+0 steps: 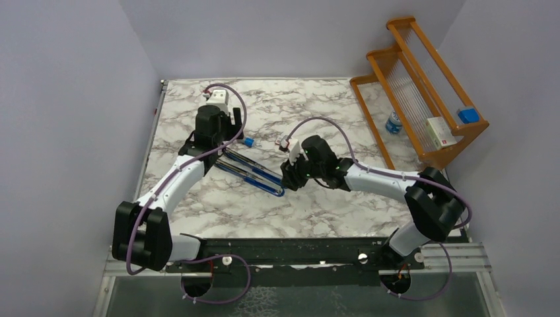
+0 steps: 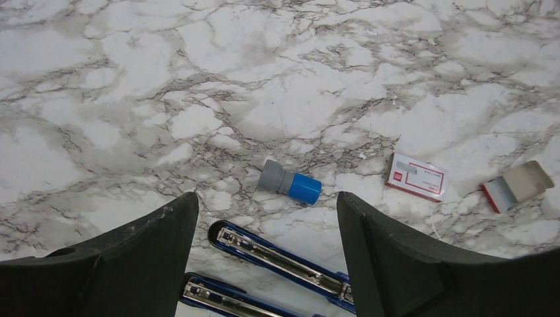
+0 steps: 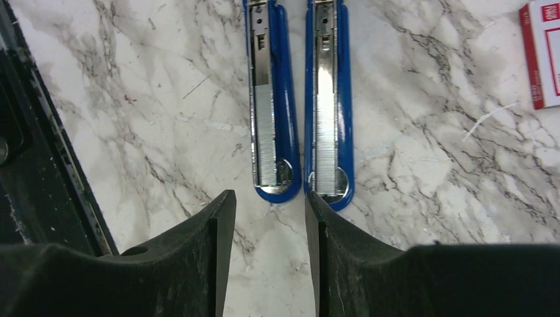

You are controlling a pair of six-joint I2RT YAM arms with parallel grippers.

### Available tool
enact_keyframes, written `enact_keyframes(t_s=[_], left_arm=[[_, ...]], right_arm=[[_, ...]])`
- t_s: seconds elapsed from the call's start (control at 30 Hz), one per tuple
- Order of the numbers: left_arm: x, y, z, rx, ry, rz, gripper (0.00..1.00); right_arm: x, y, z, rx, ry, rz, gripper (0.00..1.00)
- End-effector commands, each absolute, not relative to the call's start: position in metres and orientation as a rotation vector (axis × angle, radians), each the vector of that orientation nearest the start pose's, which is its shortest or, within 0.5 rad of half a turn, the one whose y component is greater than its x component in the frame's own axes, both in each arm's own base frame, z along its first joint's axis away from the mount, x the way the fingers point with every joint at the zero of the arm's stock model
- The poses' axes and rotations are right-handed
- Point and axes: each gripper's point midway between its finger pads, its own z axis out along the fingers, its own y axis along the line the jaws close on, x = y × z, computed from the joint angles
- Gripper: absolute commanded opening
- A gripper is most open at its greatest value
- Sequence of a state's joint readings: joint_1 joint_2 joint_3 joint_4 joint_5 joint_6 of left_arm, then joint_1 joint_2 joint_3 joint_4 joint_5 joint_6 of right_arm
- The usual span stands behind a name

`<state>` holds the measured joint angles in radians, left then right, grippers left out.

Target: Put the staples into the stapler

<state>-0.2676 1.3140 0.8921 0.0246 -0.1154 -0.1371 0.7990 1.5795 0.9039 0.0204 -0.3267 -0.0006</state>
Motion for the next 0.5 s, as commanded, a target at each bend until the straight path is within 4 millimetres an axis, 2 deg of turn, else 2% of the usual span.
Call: enact_keyframes(t_s=[0.0, 0.13, 0.27, 0.47], left_arm=[[0.384, -0.103, 0.193, -0.097, 2.001, -0.304, 0.79], [0.362, -0.099, 0.185, -0.202, 2.006, -0.347, 0.81], [0.350, -0.099, 0.181, -0.270, 2.018, -0.390, 0.82], [0.344, -0.100, 0.179, -0.299, 2.019, -0.423, 0.83]], right_arm=[[0.234, 0.348, 0.104, -1.099, 1.963, 0.839, 0.46], [0.225, 0.349, 0.091, -1.112, 1.974, 0.844, 0.46], [0.220, 0.355, 0.080, -1.125, 1.989, 0.845, 0.46], [0.230, 0.353, 0.063, -1.066, 2.062, 0.758, 0.46]])
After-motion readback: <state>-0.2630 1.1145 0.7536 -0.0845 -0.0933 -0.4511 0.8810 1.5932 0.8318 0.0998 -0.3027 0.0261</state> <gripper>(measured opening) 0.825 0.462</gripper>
